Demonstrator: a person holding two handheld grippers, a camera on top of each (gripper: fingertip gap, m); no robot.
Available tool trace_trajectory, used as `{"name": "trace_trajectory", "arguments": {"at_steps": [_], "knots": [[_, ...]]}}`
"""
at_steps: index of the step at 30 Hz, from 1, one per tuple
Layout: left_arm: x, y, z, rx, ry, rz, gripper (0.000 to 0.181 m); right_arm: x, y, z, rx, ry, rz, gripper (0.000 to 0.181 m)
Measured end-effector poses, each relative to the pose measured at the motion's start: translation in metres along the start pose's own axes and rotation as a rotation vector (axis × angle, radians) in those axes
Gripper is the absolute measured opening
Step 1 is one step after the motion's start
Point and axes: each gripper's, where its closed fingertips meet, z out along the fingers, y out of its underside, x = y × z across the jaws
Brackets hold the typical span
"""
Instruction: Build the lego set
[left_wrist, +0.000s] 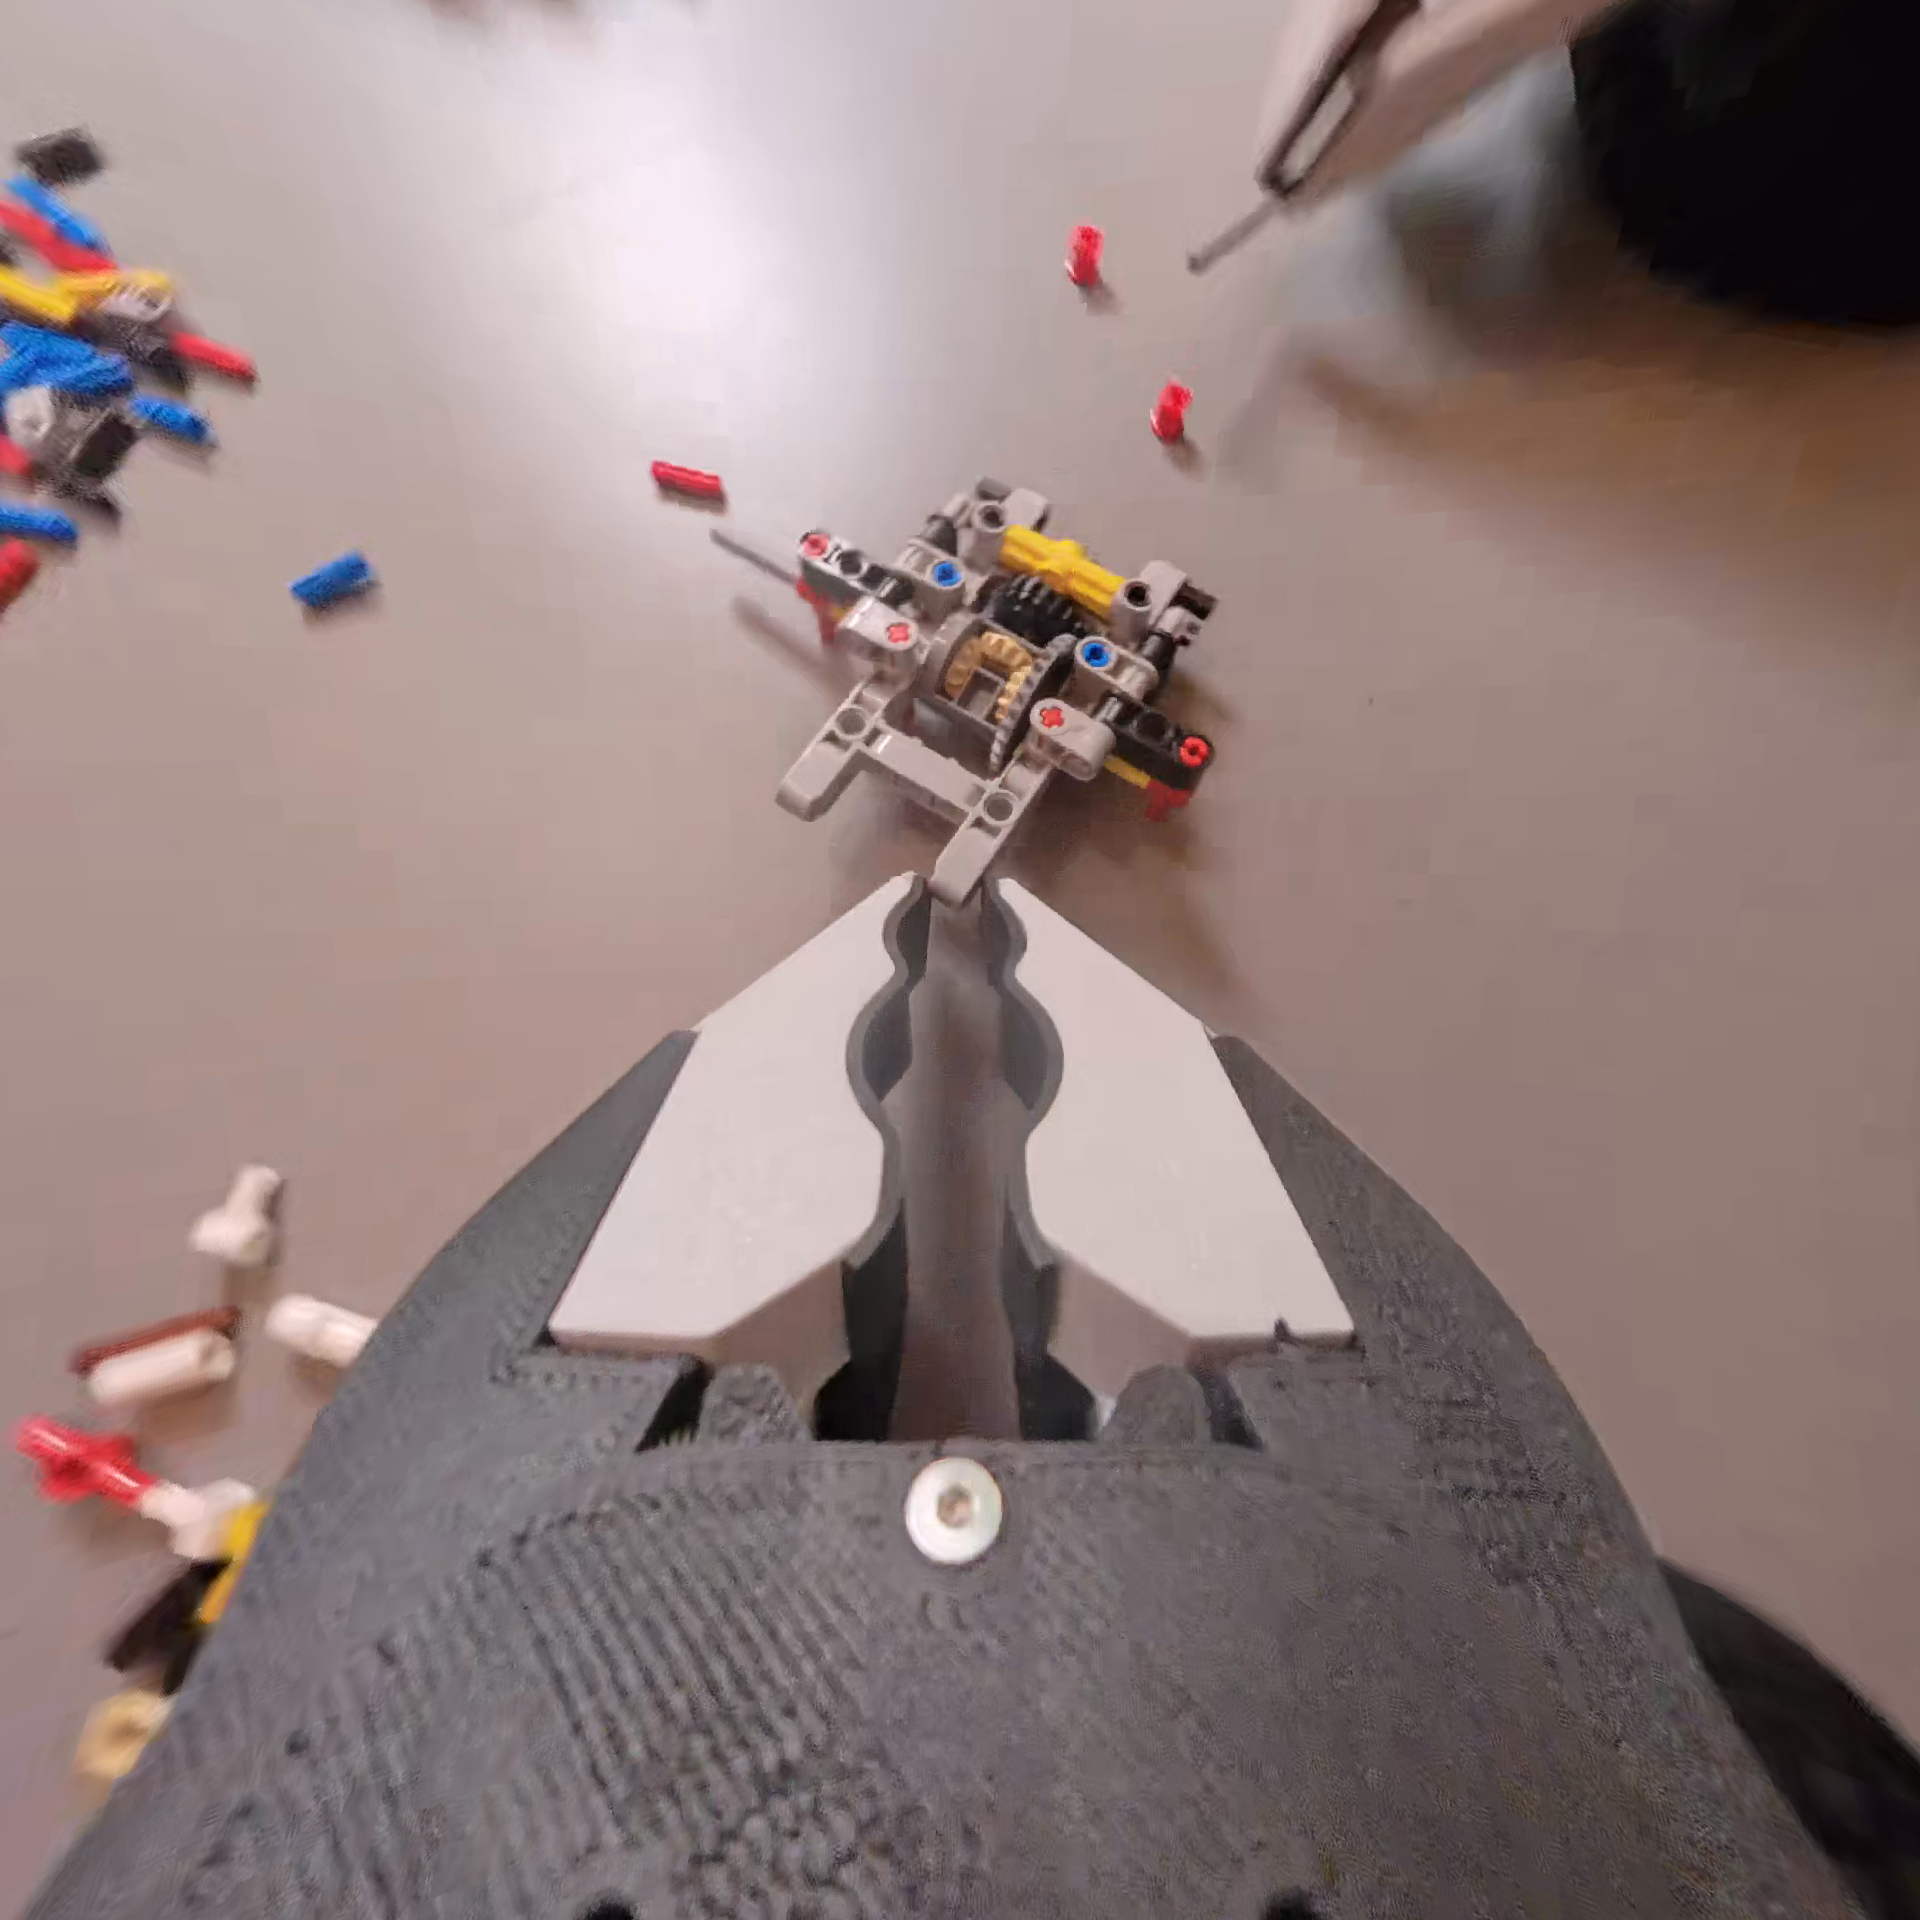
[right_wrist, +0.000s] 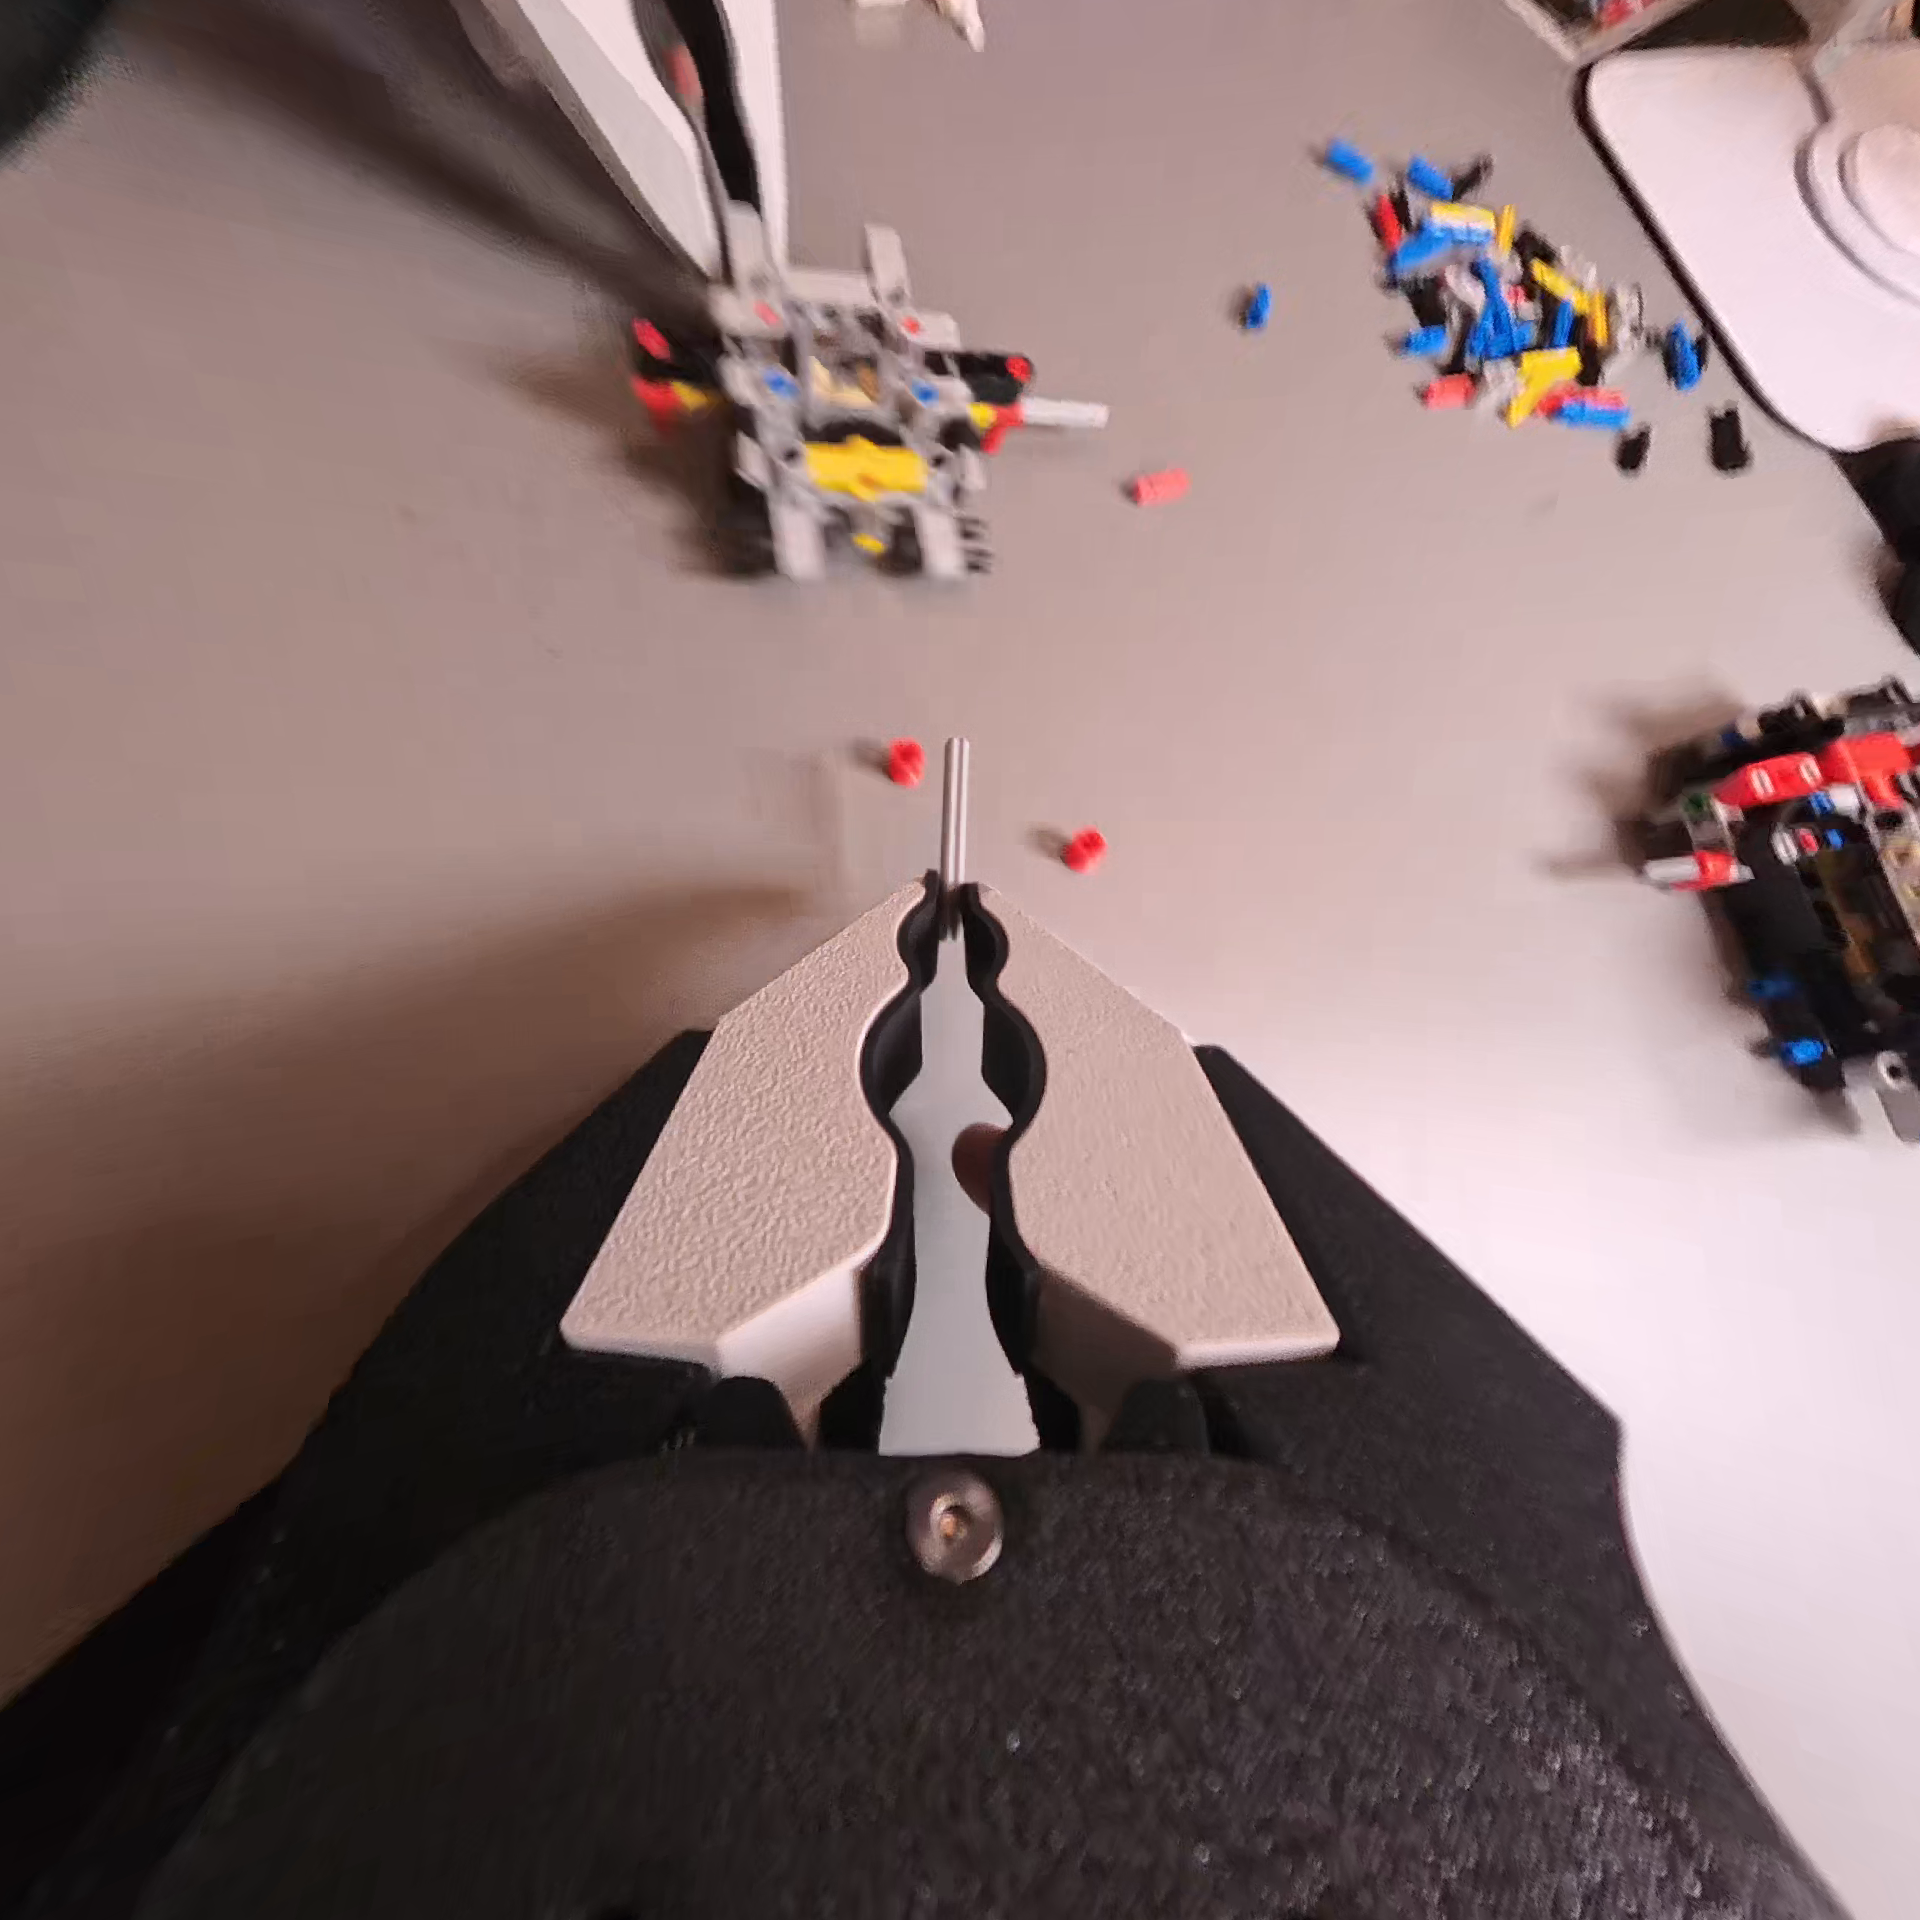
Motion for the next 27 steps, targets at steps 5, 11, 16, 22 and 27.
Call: {"name": "trace_trajectory", "arguments": {"at_steps": [5, 11, 16, 22, 27], "knots": [[0.039, -0.012, -0.006, 0.162, 0.06, -0.079, 0.011, -0.036, -0.03, 0.01, 0.065, -0.099, -0.045, 0.002], [0.045, -0.029, -0.028, 0.27, 0.006, 0.086, 0.031, -0.036, -0.025, 0.029, -0.005, -0.065, -0.039, 0.002], [0.004, -0.024, -0.027, 0.209, -0.019, 0.146, 0.059, -0.02, -0.022, 0.033, -0.035, -0.014, -0.027, 0.002], [-0.023, -0.028, -0.01, 0.081, 0.141, 0.21, 0.077, -0.022, -0.015, 0.038, -0.083, -0.031, -0.038, 0.002], [-0.032, -0.096, -0.029, 0.45, 0.21, 0.104, 0.07, -0.025, -0.011, 0.031, -0.094, -0.028, -0.059, 0.008]]}}
